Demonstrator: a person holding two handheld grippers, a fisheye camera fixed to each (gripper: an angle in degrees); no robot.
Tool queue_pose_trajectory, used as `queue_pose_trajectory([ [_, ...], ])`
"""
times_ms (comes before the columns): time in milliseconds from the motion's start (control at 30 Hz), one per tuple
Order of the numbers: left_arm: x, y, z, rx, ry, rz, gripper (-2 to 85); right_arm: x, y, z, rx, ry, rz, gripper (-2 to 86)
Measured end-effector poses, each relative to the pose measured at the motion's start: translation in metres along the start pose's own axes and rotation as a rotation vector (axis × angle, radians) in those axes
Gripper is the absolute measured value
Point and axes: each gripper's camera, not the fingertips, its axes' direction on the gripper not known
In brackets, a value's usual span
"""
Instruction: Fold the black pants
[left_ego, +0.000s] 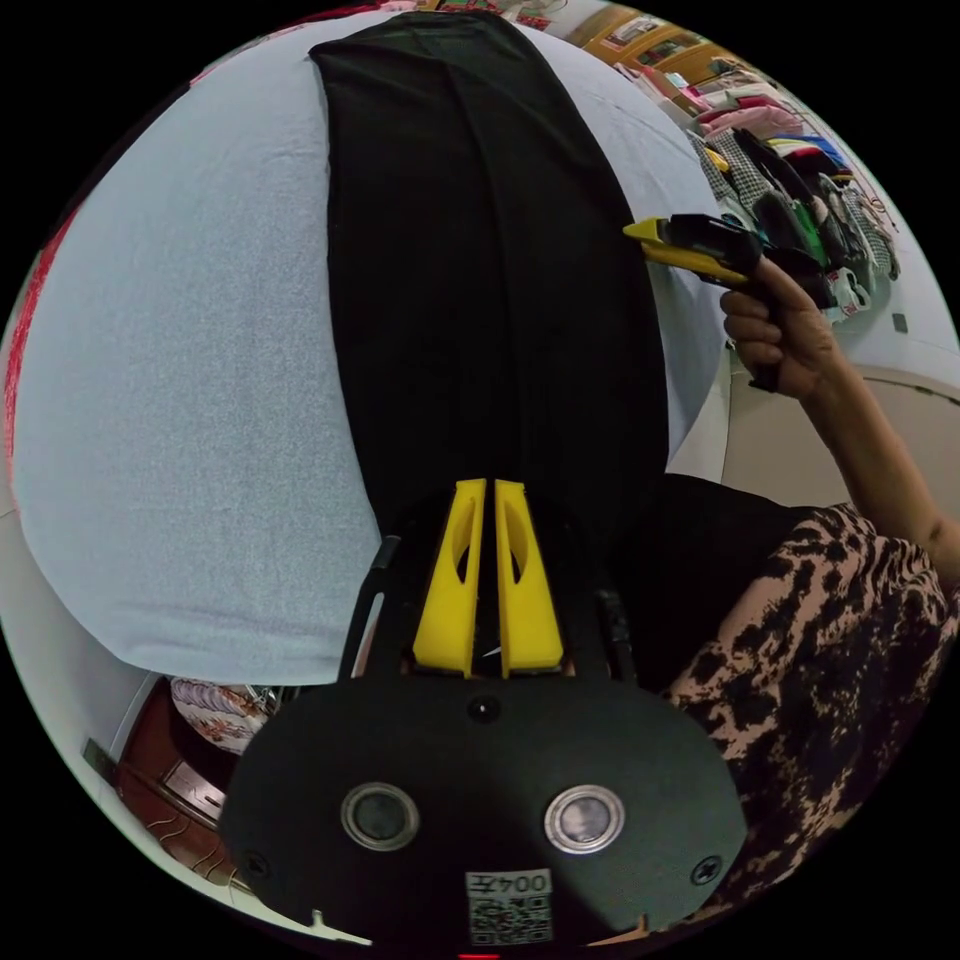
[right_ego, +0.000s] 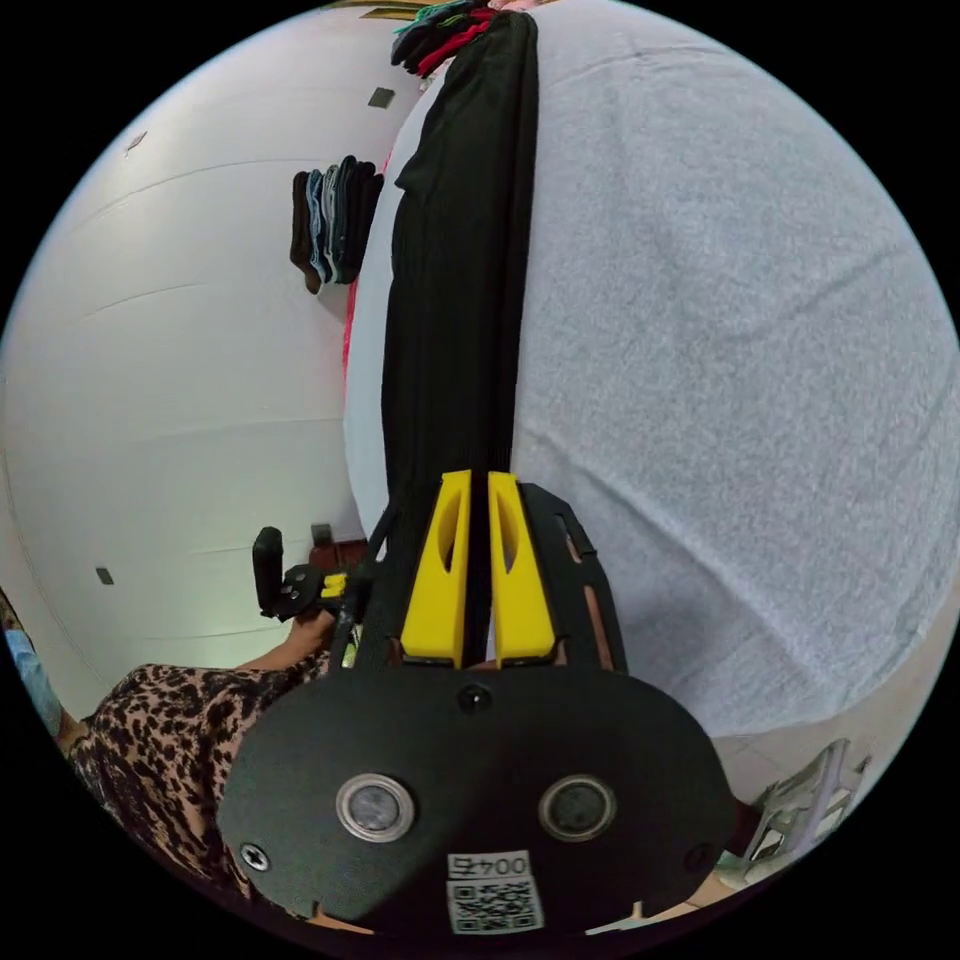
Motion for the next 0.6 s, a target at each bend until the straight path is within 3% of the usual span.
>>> queue_pose_trajectory([
  [200, -0.003, -0.001, -0.011, 0.012, 0.012, 0.002, 1.1, -0.03, 0.024, 0.019, -0.014, 0.18, -0.102, 1.5],
  [600, -0.002, -0.003, -0.039, 0.039, -0.034, 0.045, 1.2, -0.127, 0.058, 0.051, 0.069, 0.482, -0.406, 8.1],
])
